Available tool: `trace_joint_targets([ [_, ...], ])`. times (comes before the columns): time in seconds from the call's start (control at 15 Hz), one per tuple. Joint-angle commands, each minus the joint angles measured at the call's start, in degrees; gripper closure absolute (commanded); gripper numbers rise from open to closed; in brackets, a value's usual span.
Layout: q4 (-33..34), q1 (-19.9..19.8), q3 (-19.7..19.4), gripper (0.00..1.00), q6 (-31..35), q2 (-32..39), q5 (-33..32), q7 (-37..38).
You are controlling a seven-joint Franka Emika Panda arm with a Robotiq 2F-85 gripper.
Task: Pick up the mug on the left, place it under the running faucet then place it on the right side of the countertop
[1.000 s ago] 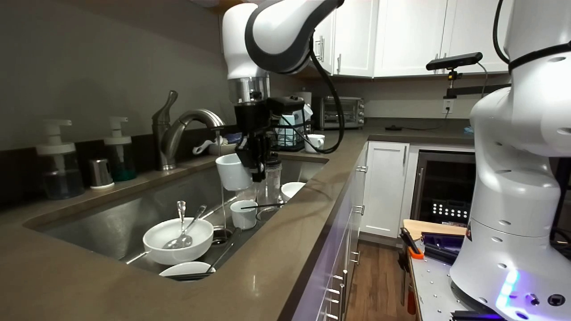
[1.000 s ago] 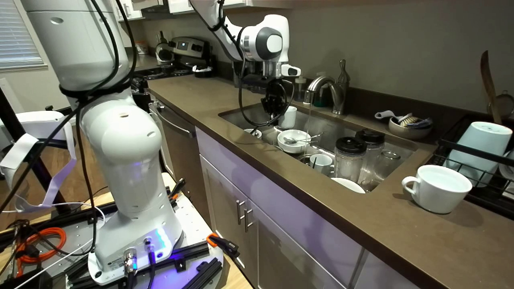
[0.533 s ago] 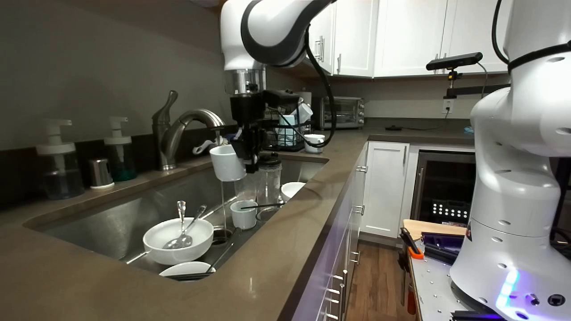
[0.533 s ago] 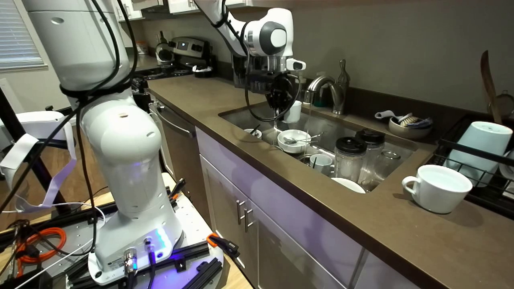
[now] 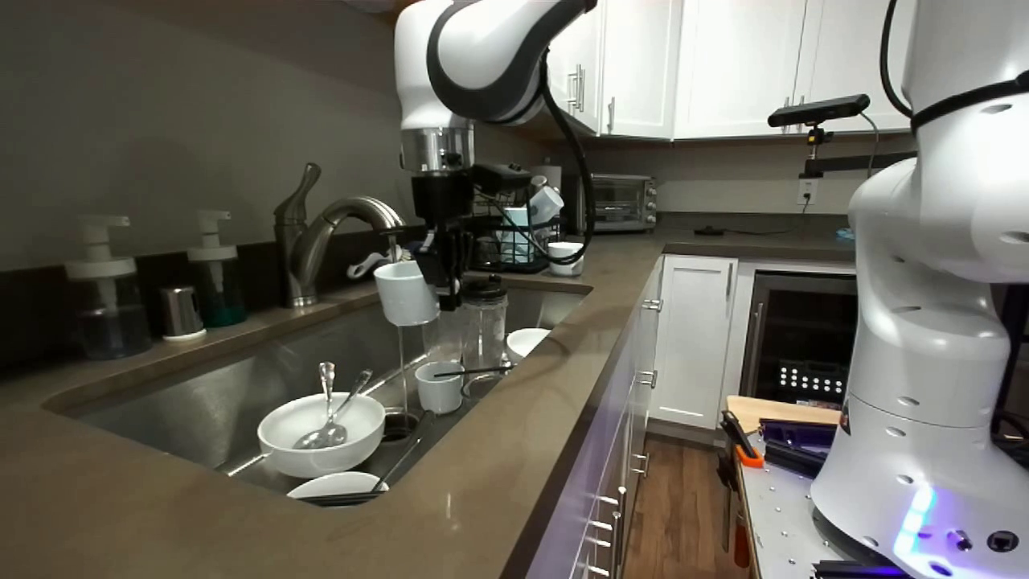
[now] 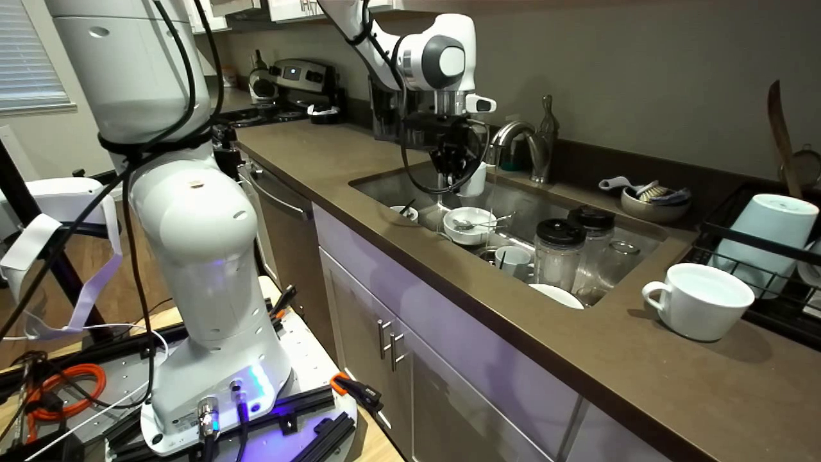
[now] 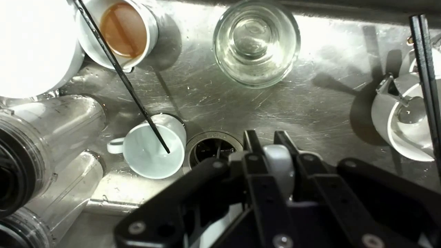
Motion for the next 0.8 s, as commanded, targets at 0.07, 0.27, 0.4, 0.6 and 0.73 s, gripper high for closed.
trace_joint_targets([
  [0.07,0.6,-0.4,0.6,0.96,-0.3,0.6,-1.8,0.2],
  [0.27,1.5,-0.8,0.1,0.96,-0.7,1.8,-3.4,-1.6],
  [0.4,1.9,-1.1,-0.2,0.96,-0.5,2.4,-4.4,-3.0],
  [0.6,2.6,-1.7,-1.0,0.96,-0.1,3.2,-5.3,-5.5],
  [0.73,3.3,-2.3,-1.5,0.96,0.4,3.3,-5.1,-7.7],
])
